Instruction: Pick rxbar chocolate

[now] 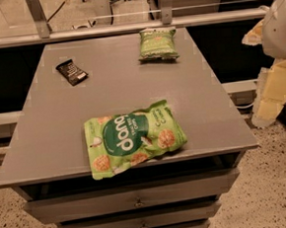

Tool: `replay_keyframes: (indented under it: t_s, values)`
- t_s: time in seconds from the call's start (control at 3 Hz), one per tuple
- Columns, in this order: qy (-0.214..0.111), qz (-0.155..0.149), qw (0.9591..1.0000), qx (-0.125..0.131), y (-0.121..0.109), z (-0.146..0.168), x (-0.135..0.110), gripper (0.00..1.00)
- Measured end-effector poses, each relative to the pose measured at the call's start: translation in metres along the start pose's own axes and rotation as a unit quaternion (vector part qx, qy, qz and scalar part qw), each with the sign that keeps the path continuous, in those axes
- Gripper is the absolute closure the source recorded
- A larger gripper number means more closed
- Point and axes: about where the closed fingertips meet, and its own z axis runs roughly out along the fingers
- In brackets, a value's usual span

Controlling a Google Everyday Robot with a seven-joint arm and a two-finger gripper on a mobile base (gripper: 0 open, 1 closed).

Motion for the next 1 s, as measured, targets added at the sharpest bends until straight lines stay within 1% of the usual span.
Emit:
replay_keyframes:
  t_s: [0.33,0.67,1.0]
  values:
    - [0.000,0.000,1.0000,0.000,0.000,0.000,0.000,0.00]
    - [-0.033,-0.006,0.9994,0.000,-0.012,0.016,-0.020,0.00]
    - [-0.094,-0.014,0.9955,-0.010,-0.035,0.054,-0.073,0.00]
